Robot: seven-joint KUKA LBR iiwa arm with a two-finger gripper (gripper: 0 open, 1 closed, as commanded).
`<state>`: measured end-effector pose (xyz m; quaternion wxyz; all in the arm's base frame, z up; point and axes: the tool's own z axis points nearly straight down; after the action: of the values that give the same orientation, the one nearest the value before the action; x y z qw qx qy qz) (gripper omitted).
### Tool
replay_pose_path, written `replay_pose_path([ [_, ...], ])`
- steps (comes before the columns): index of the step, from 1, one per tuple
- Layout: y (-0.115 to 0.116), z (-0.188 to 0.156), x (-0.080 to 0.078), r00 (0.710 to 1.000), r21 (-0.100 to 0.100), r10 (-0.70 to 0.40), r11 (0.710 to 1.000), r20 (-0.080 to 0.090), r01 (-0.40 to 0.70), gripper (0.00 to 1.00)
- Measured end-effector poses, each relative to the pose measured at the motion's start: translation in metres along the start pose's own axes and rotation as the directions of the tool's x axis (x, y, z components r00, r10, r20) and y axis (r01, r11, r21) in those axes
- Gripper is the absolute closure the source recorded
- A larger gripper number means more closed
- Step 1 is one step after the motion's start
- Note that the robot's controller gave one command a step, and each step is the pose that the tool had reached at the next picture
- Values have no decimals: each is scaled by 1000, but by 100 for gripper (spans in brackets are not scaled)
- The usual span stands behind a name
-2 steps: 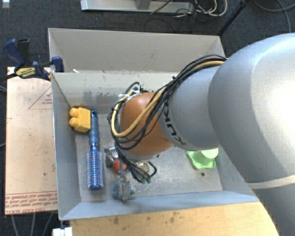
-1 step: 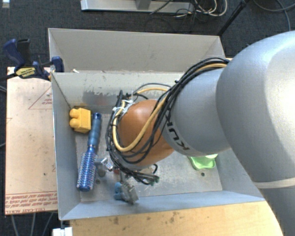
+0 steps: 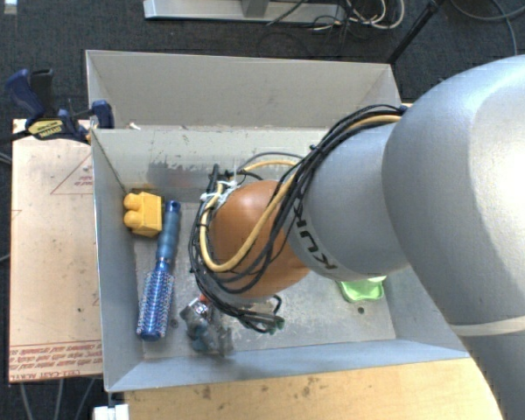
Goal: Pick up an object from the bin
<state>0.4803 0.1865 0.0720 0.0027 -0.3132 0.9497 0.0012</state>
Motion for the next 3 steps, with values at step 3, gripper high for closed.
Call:
replay_pose_path([
  [3, 42, -94, -46, 959, 1, 282, 960, -6, -282, 100],
])
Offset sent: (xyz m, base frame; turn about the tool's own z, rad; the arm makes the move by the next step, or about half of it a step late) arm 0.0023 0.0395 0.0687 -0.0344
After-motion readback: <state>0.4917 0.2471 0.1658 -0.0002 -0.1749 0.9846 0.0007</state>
